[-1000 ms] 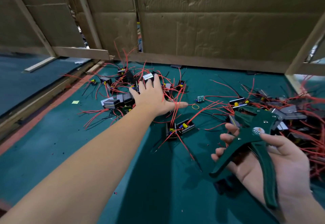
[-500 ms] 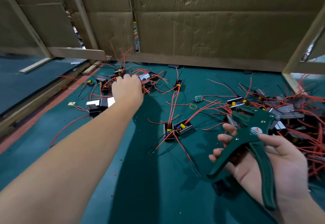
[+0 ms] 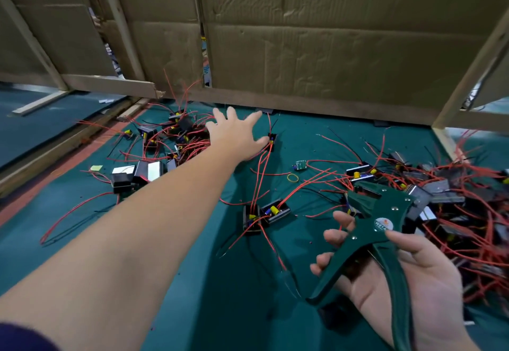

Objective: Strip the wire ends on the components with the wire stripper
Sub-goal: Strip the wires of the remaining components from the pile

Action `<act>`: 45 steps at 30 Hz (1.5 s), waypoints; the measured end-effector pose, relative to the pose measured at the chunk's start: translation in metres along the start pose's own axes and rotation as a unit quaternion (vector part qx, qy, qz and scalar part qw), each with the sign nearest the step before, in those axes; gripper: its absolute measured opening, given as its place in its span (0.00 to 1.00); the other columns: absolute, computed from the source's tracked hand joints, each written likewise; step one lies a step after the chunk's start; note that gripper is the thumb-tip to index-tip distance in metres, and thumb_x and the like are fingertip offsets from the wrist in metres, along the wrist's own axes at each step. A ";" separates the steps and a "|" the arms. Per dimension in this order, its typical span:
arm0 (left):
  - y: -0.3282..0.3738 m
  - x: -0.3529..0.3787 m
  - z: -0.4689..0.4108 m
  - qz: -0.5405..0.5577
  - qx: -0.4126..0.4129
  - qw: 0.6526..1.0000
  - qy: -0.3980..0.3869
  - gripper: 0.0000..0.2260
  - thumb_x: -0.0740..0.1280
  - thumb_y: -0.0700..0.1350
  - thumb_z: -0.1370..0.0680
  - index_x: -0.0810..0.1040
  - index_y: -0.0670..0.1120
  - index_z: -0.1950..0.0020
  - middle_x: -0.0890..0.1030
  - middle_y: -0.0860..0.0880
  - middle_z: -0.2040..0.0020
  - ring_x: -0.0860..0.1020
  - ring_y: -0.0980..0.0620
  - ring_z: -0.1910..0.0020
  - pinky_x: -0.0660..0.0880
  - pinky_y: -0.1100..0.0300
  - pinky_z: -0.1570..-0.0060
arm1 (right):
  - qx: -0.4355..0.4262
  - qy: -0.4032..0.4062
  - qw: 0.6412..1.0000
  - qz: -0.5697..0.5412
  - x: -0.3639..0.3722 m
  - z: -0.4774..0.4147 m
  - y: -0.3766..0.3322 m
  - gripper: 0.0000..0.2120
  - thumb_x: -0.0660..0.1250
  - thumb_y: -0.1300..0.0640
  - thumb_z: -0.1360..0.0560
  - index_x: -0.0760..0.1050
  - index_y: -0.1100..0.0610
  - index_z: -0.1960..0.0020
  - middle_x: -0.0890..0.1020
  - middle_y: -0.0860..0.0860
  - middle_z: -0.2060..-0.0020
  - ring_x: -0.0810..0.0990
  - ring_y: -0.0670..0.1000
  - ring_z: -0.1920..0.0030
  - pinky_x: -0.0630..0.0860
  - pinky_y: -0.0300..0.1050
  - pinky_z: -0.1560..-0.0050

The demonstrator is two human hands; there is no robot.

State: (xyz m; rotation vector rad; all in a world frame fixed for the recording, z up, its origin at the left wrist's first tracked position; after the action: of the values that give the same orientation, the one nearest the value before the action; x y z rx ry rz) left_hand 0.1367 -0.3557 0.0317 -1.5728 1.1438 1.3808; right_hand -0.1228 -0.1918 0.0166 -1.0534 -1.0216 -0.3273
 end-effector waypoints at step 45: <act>-0.118 -0.104 0.051 0.006 -0.122 0.992 -0.032 0.33 0.70 0.64 0.30 0.71 0.45 0.32 0.75 0.38 0.36 0.70 0.37 0.36 0.70 0.47 0.37 | -0.021 -0.014 0.999 0.021 -0.002 -0.002 -0.001 0.25 0.69 0.53 0.46 0.82 0.65 0.53 0.81 0.64 0.59 0.81 0.64 0.64 0.79 0.57 0.65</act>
State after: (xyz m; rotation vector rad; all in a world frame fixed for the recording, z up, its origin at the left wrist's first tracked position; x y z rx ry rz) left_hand 0.2284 -0.2541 0.1239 -1.6800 0.9758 1.6161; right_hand -0.1234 -0.1947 0.0148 -1.1186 -1.0194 -0.3014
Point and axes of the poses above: each hand's wrist, its own z-axis away from the middle knuckle, its own x-axis out of the palm, y = z × x, the point moved 7 cm from there along -z, towards the middle knuckle
